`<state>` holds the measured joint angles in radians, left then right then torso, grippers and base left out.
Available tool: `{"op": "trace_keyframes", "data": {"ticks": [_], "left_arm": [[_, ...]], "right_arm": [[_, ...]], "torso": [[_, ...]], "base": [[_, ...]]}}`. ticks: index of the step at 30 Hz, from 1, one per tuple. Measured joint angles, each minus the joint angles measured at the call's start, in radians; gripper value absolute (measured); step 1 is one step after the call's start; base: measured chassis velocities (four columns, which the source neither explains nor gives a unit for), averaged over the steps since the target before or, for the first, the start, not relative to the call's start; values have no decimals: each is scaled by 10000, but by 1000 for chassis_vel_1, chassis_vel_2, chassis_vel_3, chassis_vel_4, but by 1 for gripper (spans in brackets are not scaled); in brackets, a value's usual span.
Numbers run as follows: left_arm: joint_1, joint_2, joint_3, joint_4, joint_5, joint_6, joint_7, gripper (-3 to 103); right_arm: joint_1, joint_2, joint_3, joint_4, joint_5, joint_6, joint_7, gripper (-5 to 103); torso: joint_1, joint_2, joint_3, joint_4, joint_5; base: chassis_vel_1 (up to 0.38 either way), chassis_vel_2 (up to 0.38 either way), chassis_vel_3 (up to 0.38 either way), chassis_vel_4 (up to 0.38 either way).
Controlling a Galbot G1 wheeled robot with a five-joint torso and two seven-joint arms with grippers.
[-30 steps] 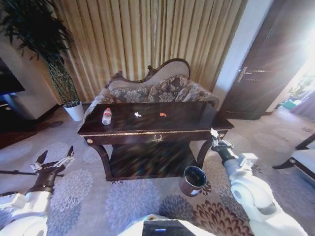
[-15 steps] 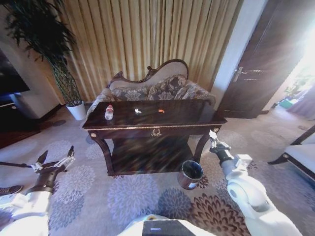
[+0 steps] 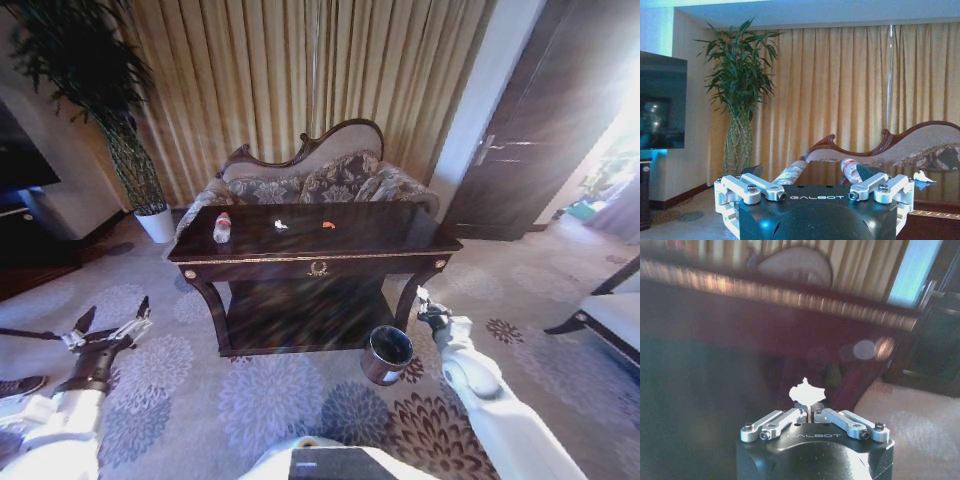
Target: Move to the front of the table and place the trash on the table into the trash bin.
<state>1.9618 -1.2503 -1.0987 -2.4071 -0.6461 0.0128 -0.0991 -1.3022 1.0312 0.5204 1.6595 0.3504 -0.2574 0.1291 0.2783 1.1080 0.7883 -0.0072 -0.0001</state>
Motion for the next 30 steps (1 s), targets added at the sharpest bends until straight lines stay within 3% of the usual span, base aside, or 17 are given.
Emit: {"op": "trace_keyframes", "data": {"ticks": [9, 11, 19, 25, 30], "left_arm": [[22, -238, 14, -70, 112, -46, -258, 100], [76, -297, 15, -191, 126, -33, -337, 100], [245, -458, -57, -404, 194, 0, -411, 100], [365, -702, -57, -493, 327, 1, -409, 100], [436, -757, -89, -548, 357, -19, -401, 100]], "right_arm": [[1515, 991, -1250, -3960, -1168, 967, -646, 2], [2544, 1536, -1587, -5688, -1708, 1625, -675, 2], [4434, 2289, -1993, -8457, -2511, 2651, -713, 2], [4938, 2391, -1965, -9326, -2986, 2765, -745, 0], [5040, 2401, -1630, -9804, -3512, 2765, -720, 21]], "torso": [[-1, 0, 0, -2, 1], [0, 0, 1, 0, 1], [0, 0, 1, 1, -1], [0, 0, 0, 1, 0], [0, 0, 0, -2, 1]], "base": [[0, 0, 0, 0], [0, 0, 0, 0], [0, 0, 0, 0], [0, 0, 0, 0], [0, 0, 0, 0]]}}
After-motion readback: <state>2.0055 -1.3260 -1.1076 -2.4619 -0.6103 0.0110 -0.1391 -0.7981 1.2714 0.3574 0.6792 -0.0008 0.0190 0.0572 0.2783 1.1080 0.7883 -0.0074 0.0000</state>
